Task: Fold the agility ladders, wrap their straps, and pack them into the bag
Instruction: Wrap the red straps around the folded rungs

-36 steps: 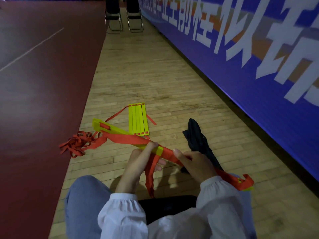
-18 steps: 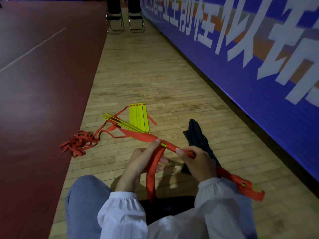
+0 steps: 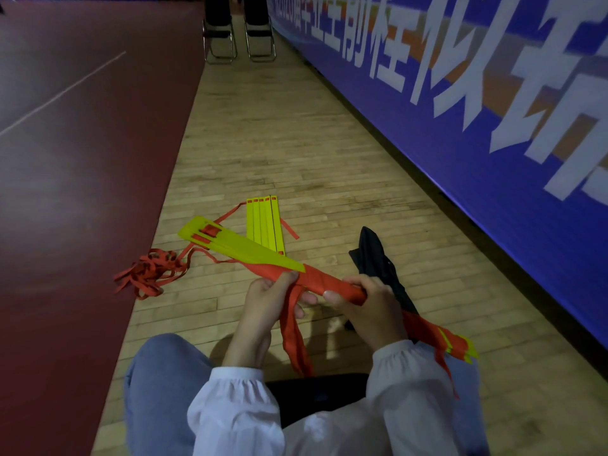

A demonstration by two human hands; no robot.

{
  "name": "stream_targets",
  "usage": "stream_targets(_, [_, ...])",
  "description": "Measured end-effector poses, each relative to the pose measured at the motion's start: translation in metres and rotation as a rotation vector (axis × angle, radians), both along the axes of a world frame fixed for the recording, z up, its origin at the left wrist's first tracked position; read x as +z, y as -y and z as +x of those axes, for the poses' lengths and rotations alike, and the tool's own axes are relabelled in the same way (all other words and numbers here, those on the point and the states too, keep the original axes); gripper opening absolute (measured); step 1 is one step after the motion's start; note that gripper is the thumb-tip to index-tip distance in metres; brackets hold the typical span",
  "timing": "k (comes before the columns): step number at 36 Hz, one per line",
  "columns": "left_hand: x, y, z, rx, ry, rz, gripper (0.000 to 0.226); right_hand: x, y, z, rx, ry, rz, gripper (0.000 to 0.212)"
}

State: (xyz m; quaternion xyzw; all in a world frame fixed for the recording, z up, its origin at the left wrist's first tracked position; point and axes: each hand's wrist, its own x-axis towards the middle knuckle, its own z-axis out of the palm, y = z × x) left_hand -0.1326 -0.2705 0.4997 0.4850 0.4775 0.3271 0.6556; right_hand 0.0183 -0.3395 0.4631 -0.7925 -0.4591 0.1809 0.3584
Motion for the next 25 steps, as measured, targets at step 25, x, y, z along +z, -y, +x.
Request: stream_targets(25, [0.005,0.004,0.000,-0.087,0.030,-0.137,0.036,-0.003,0.006,0.013,-0.110,-0.073,0.099,0.026])
